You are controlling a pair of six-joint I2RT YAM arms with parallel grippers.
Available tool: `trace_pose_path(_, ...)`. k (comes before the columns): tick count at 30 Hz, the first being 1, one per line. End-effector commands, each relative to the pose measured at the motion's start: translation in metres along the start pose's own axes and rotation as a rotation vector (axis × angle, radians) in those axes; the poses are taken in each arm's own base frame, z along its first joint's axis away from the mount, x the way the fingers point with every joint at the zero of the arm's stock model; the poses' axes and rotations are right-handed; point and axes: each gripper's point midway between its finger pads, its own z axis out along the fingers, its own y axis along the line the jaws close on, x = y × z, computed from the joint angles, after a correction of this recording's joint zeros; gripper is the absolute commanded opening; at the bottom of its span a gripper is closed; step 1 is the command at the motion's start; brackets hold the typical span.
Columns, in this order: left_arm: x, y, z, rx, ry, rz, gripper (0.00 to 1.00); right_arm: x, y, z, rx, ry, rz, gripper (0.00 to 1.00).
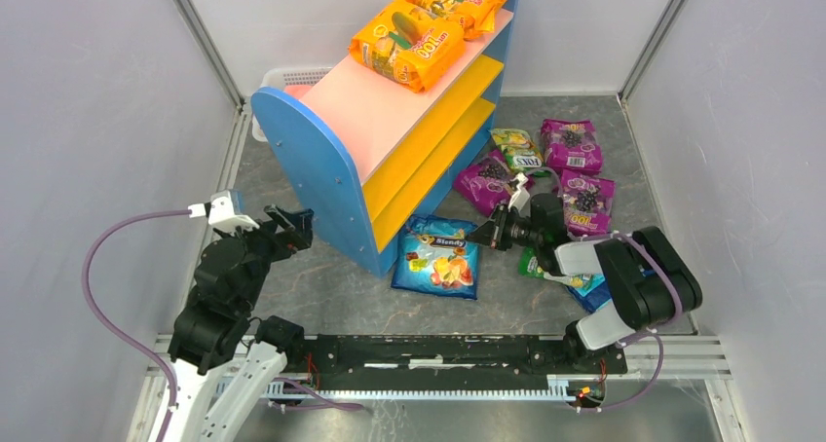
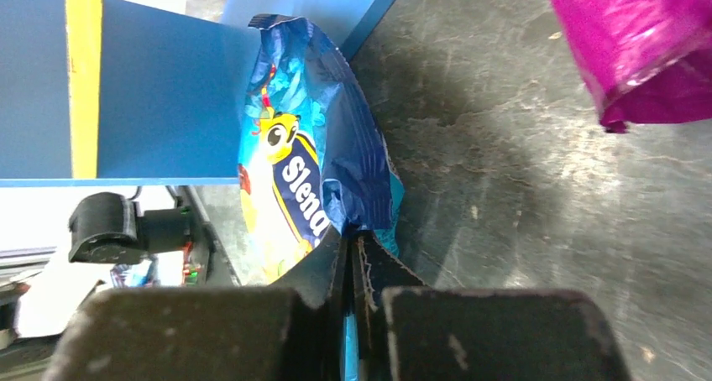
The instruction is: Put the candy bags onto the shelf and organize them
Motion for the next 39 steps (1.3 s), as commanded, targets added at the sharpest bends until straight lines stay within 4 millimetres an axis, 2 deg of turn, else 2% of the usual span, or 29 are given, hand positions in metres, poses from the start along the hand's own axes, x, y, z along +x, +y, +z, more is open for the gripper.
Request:
trace_pose_path(1,-0.011,0.002,-0.005,-0.002,-0.045,0.006,0.94,-0.018,-0.003,-0.009,0.112,-0.007,-0.123,0.0)
trace_pose_path(4,-0.013,0.002,-0.007,0.002,-0.058,0.001,0.94,-0.026,-0.006,-0.021,0.198,0.013,-0.21,0.0)
trace_pose_path(8,-0.013,0.001,-0.008,0.004,-0.059,0.0,0.94,-0.058,-0.008,-0.038,0.365,0.057,-0.361,0.0)
trace_pose_path(11,-0.012,0.0,-0.007,0.008,-0.055,0.0,0.94,-0.091,-0.005,-0.043,0.457,0.084,-0.448,0.0)
trace_pose_path(13,-0.012,0.0,-0.007,0.01,-0.051,0.001,0.94,-0.116,0.0,-0.039,0.491,0.086,-0.486,0.0)
trace_pose_path(16,-0.01,-0.001,-0.005,0.012,-0.043,0.005,0.94,-0.159,0.015,-0.012,0.44,0.059,-0.56,0.06)
trace_pose_path(18,-0.01,-0.001,-0.004,0.012,-0.037,0.008,0.94,-0.187,0.017,0.008,0.427,0.055,-0.587,0.09)
trace_pose_path(19,-0.009,-0.001,-0.004,0.013,-0.035,0.009,0.94,-0.204,0.017,0.015,0.445,0.045,-0.594,0.13)
trace_pose_path(22,-0.01,-0.002,-0.005,0.018,-0.039,0.008,0.94,-0.229,0.018,0.021,0.497,0.06,-0.594,0.35)
trace_pose_path(24,-0.01,-0.002,-0.006,0.019,-0.042,0.007,0.94,-0.229,0.018,0.013,0.523,0.055,-0.588,0.57)
trace_pose_path(26,-0.011,-0.002,-0.007,0.02,-0.046,0.005,0.94,-0.222,0.016,-0.002,0.557,0.047,-0.568,0.72)
trace_pose_path(30,-0.01,-0.003,-0.005,0.023,-0.039,0.009,0.95,-0.188,0.015,-0.041,0.525,-0.032,-0.491,0.81)
trace_pose_path(32,-0.008,-0.004,-0.003,0.028,-0.029,0.014,0.95,-0.161,0.013,-0.057,0.483,-0.068,-0.447,0.87)
trace_pose_path(35,-0.007,-0.006,-0.001,0.033,-0.021,0.018,0.95,-0.125,0.012,-0.07,0.409,-0.11,-0.348,0.97)
trace_pose_path(38,-0.006,-0.006,-0.001,0.033,-0.017,0.02,0.95,-0.075,0.011,-0.068,0.299,-0.106,-0.196,0.98)
trace_pose_path(39,-0.006,-0.006,-0.001,0.035,-0.017,0.019,0.95,-0.063,0.014,-0.067,0.251,-0.118,-0.149,0.98)
